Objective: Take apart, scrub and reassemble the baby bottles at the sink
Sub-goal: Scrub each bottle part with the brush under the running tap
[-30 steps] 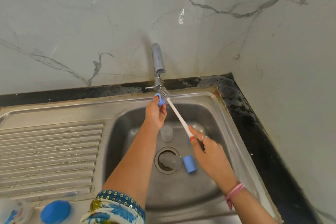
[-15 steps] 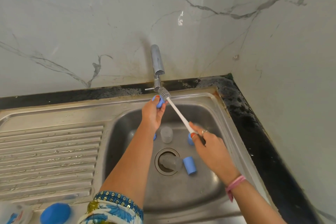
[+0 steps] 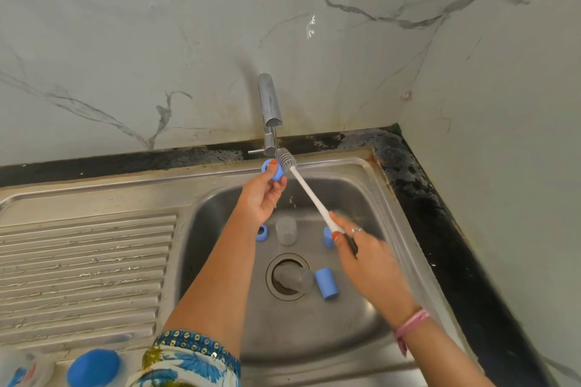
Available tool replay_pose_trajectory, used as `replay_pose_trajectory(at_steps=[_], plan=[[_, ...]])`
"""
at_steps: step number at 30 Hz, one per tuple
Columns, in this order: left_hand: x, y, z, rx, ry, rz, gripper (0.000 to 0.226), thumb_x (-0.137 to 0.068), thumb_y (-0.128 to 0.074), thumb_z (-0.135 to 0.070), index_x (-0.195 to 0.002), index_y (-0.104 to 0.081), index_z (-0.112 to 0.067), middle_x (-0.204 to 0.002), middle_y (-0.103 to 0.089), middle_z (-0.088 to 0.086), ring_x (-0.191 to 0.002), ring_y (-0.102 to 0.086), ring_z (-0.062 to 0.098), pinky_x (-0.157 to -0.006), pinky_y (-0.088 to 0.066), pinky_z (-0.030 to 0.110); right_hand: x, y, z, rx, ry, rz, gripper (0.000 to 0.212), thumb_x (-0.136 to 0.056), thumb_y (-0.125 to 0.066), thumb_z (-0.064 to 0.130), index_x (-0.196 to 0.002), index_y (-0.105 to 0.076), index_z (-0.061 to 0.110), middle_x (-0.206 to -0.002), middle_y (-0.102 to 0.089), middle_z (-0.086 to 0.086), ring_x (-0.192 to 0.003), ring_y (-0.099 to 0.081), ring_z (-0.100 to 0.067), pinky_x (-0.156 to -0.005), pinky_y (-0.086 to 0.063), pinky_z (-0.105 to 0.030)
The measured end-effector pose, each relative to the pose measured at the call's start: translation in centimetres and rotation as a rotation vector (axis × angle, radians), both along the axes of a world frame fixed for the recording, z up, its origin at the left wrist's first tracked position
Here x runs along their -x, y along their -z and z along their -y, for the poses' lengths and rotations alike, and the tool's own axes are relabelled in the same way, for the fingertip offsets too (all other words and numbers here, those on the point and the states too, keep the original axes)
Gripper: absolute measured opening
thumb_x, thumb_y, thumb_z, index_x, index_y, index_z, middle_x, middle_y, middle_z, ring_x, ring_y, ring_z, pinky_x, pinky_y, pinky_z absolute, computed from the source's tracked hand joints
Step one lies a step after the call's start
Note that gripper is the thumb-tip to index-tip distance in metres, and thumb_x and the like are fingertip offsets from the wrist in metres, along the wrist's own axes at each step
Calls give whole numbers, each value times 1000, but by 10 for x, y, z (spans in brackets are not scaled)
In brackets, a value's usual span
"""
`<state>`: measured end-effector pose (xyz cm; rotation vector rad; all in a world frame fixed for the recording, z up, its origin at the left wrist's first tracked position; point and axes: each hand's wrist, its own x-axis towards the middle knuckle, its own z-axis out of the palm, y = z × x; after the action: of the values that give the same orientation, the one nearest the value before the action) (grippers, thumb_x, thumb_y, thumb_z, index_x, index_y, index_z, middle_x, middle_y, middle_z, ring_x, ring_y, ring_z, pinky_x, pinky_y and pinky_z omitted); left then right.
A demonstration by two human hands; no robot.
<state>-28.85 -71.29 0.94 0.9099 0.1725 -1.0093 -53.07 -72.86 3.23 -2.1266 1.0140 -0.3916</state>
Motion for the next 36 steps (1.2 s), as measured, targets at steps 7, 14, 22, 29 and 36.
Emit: replay_pose_trajectory(at_steps=[7,14,22,29,36], plan=[[7,-7,-2,-53,181,143,12,-95,-59,-12,-93,-70,-8,-85,-72,7,-69,-66,11,-59,-55,18,-8,-9,5,47,-44,0,40,-100,-46,35,-138,-45,48,-81,-64,6,-64,-56,-10,-64,-50,-30],[10,-3,-7,2,63,75,8,-96,-59,-21,-100,-64,-18,-92,-67,5,-70,-60,12,-68,-52,26,9,-9,-9,-214,12,167,35,-99,-49,31,-123,-52,56,-68,-49,-6,-55,-40,-11,-54,-42,-35],[1,-3,-11,128,-10,54,16,-96,-56,-11,-111,-58,-5,-105,-64,15,-90,-66,22,-61,-57,22,8,-28,0,-518,26,211,28,-100,-48,29,-114,-58,52,-65,-49,-6,-42,-36,-7,-37,-32,-23],[-6,1,-23,-63,218,246,9,-93,-62,-15,-102,-60,-12,-95,-69,10,-70,-69,15,-64,-57,21,-4,-31,31,-554,-54,139,28,-101,-47,31,-122,-58,46,-65,-53,-2,-42,-37,-8,-36,-34,-22],[-9,0,-20,-105,199,274,14,-93,-63,-17,-101,-65,-6,-85,-75,8,-77,-73,19,-64,-57,22,-7,-29,31,-478,-73,119,29,-101,-47,31,-122,-54,49,-61,-51,4,-40,-36,-5,-37,-34,-21]])
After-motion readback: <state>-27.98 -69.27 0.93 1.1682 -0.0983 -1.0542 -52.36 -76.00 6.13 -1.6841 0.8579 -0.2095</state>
